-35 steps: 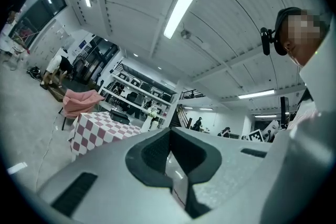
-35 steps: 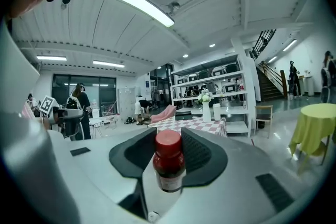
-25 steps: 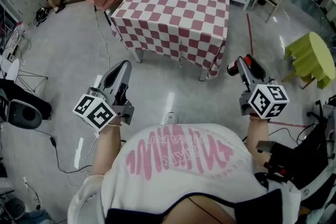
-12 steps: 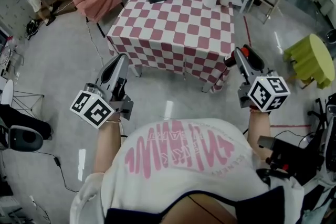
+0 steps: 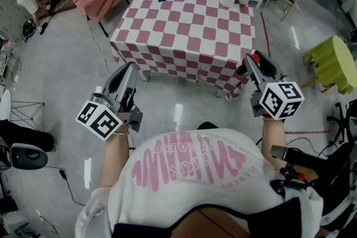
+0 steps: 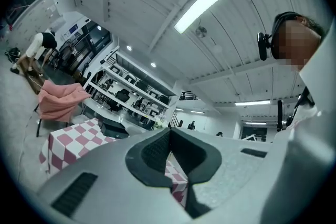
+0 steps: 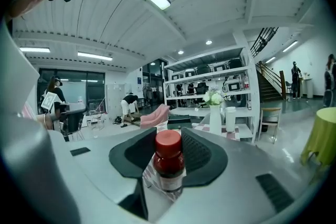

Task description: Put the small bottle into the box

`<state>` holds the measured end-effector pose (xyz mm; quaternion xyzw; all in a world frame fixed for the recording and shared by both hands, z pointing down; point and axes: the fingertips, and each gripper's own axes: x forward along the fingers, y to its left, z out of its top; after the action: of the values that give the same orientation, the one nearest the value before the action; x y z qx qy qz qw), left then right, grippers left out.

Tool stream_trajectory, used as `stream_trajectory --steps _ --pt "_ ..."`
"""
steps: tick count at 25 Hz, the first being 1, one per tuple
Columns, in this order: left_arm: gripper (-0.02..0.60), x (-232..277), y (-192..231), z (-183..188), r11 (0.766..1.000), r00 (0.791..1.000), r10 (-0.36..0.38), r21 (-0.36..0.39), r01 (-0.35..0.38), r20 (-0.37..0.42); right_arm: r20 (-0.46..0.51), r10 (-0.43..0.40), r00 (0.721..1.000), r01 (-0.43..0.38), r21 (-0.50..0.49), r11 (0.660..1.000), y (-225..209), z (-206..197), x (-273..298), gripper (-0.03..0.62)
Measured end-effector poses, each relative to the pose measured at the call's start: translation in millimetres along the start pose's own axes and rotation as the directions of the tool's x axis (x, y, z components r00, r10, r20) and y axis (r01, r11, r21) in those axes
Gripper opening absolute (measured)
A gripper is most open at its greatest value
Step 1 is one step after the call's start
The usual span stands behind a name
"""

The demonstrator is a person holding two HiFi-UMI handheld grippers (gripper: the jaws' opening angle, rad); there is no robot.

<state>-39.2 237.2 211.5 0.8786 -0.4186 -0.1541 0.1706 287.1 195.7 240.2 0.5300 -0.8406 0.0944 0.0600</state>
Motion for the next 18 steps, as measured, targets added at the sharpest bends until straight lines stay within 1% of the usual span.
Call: stream_trajectory --steps 5,8,14,18 --pt "0.008 14.2 24.0 -18.8 0.998 0.999 0.029 -0.054 -0.032 -0.045 -0.042 0.015 0.999 -0.015 0.0 1.0 -6.1 -8.2 28.9 0.147" --pt "0.008 22.6 34.5 -20.3 0.997 0.998 0.034 -0.066 -0.037 -0.051 -0.051 0.029 0.998 -0.03 -0.004 1.0 -7.2 -8.8 48.9 0.147" --pt "0.008 42.6 67.9 -10.0 0.998 0.999 0.049 -0.047 -0.05 -0.023 -0.032 0.05 0.998 -0.051 -0.032 0.998 -15.2 0.4 104.7 0.147" --pt "0.008 71.3 94.7 8.7 0.999 0.999 0.04 -0.02 -0.04 -0.002 -0.014 0.067 0.998 -0.068 -0.048 0.997 -21.8 17.1 147.5 0.147"
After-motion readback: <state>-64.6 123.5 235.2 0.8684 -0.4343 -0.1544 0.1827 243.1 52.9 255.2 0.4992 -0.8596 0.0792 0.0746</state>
